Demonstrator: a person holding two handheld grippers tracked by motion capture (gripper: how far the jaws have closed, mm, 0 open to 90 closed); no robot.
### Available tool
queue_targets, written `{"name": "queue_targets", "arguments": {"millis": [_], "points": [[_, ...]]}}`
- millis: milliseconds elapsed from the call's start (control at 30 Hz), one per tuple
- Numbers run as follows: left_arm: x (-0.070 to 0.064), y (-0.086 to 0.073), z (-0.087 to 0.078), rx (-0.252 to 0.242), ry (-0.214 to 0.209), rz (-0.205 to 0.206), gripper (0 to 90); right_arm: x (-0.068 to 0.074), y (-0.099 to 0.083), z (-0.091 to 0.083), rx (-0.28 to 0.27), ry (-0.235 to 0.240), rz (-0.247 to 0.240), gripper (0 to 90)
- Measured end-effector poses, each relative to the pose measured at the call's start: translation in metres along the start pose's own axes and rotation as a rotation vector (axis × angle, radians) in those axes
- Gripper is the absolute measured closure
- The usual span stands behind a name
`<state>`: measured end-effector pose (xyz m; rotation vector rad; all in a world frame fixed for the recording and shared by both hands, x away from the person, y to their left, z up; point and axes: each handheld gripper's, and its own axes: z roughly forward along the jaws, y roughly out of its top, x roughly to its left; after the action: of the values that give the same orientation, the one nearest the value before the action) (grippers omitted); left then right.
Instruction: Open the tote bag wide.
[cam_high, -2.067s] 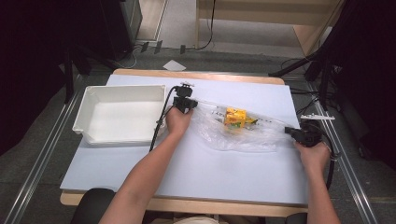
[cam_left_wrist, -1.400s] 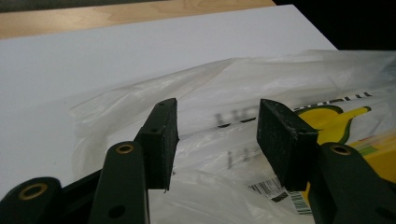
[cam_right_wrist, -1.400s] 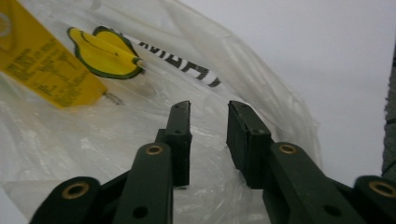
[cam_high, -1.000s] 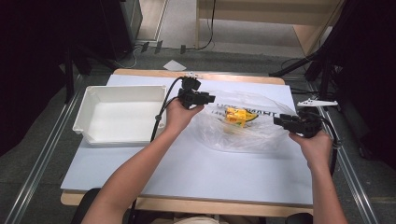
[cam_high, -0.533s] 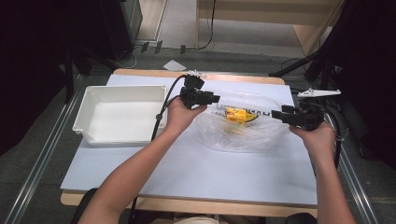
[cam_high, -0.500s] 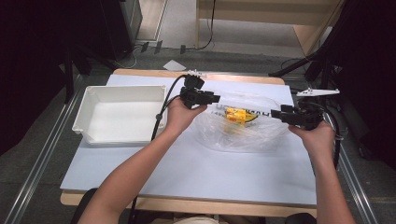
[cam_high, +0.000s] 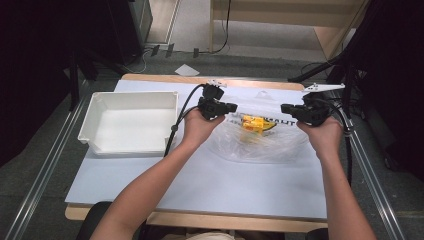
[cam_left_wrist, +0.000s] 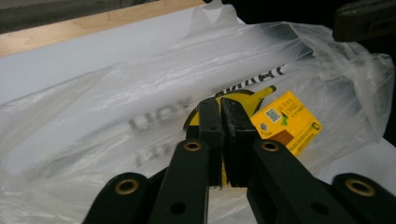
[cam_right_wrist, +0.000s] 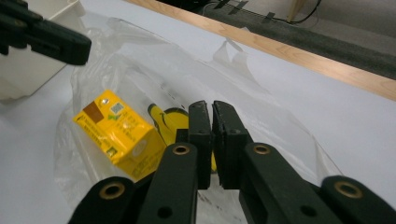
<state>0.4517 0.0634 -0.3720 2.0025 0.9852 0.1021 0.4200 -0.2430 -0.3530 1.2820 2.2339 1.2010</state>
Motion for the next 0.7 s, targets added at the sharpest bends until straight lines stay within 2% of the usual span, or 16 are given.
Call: {"name": "queue_targets", "arguments": {"millis": [100, 233, 333, 433, 500, 700], "points": [[0.000, -0.004, 0.007, 0.004, 0.004, -0.008, 90.0, 0.000, 0.005, 0.013, -0.002, -0.003, -0.008, 90.0], [0.002, -0.009, 0.017, 0.020, 0.021, -0.018, 90.0, -0.004, 0.007, 0.032, 0.011, -0.001, 0.008, 90.0], [0.006, -0.014, 0.025, 0.038, 0.031, -0.034, 90.0, -0.007, 0.005, 0.046, 0.042, 0.002, 0.016, 90.0], [0.009, -0.020, 0.033, 0.059, 0.037, -0.047, 90.0, -0.007, 0.001, 0.060, 0.069, 0.000, -0.001, 90.0], [0.012, -0.027, 0.037, 0.069, 0.032, -0.066, 90.0, -0.008, -0.003, 0.067, 0.078, 0.006, 0.000, 90.0], [0.012, -0.043, 0.039, 0.092, 0.013, -0.073, 90.0, -0.011, -0.013, 0.083, 0.102, -0.002, 0.008, 90.0]]}}
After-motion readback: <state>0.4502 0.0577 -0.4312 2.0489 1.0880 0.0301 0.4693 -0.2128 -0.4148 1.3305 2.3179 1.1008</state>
